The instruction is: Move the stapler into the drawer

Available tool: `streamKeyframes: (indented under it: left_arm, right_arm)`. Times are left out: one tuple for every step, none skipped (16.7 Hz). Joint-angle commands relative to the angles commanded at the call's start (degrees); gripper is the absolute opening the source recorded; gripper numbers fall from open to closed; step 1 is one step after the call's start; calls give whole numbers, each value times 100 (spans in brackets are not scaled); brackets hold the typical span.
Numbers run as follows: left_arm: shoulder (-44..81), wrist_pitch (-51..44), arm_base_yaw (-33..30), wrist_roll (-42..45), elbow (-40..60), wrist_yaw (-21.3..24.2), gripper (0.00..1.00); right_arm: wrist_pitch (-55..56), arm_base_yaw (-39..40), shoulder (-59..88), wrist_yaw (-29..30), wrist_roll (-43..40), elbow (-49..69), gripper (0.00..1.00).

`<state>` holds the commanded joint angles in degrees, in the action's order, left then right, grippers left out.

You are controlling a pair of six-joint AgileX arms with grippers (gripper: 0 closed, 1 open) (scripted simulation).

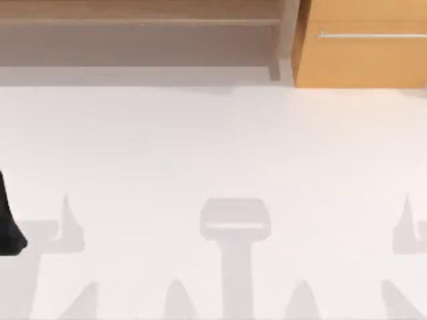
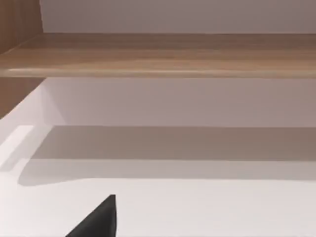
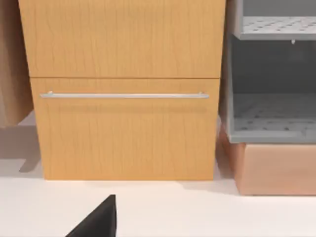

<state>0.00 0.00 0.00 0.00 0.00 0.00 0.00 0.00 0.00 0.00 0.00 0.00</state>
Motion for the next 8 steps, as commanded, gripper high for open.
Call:
streamKeyframes:
  left_arm:
    - [0, 0, 0, 0, 0, 0, 100]
    - [0, 0, 0, 0, 0, 0, 100]
    - [0, 0, 0, 0, 0, 0, 100]
    - [0, 0, 0, 0, 0, 0, 100]
    - [0, 0, 0, 0, 0, 0, 100]
    - [0, 0, 0, 0, 0, 0, 100]
    - [0, 0, 0, 0, 0, 0, 100]
    - [0, 0, 0, 0, 0, 0, 100]
  right_arm:
    - [0, 0, 0, 0, 0, 0, 100]
    - [0, 0, 0, 0, 0, 0, 100]
    - [29, 3, 51, 9, -48, 26, 100]
    - [89, 12, 156, 24, -144, 78, 100]
    - [178, 29, 314, 43, -282, 156, 100]
    - [296, 53, 522, 63, -459, 257, 100]
    - [439, 85, 777, 85, -669, 379, 100]
    - [607, 124, 1077, 108, -910, 521, 100]
